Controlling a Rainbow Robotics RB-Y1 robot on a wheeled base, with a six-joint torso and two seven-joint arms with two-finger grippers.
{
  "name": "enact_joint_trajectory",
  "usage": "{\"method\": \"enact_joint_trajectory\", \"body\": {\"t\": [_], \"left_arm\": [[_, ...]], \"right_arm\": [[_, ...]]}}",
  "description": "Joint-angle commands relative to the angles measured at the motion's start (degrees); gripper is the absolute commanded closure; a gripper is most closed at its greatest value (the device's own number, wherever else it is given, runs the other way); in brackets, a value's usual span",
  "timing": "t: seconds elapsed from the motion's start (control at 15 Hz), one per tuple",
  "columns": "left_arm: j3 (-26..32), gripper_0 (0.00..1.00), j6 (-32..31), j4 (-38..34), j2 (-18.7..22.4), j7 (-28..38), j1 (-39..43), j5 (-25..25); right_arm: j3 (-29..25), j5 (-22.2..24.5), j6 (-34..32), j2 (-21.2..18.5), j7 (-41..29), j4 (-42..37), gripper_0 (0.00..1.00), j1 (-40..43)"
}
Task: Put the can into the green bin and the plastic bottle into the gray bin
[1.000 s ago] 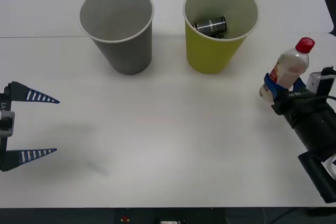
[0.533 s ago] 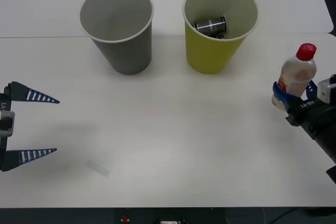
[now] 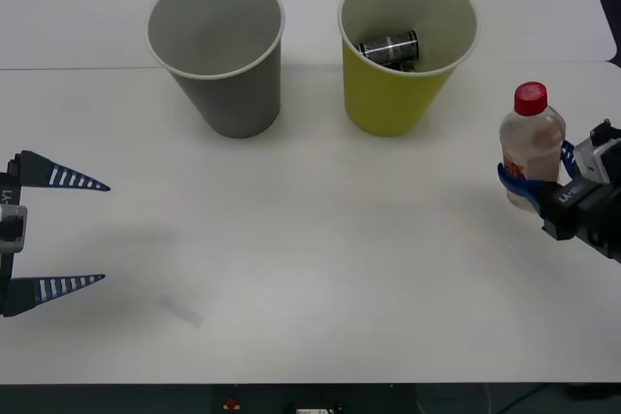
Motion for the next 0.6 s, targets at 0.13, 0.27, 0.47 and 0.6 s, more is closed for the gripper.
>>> {"method": "enact_joint_trajectory", "body": {"t": [0.13, 0.27, 0.47, 0.6], "left_arm": [[0.00, 0.00, 0.00, 0.00, 0.00, 0.00, 0.00, 0.00], [0.00, 0.00, 0.00, 0.00, 0.00, 0.00, 0.00, 0.00], [0.00, 0.00, 0.00, 0.00, 0.00, 0.00, 0.00, 0.00], [0.00, 0.00, 0.00, 0.00, 0.00, 0.00, 0.00, 0.00]], "right_arm": [[-7.92, 7.80, -22.84, 5.96, -0.19, -7.53, 1.00, -3.62], [-10.82, 8.59, -33.39, 8.42, -0.72, -9.73, 1.00, -6.78], [-12.66, 9.47, -45.78, 9.91, -5.29, -12.63, 1.00, -11.88], [-12.75, 10.26, -52.02, 9.91, -12.23, -16.06, 1.00, -14.43]]}}
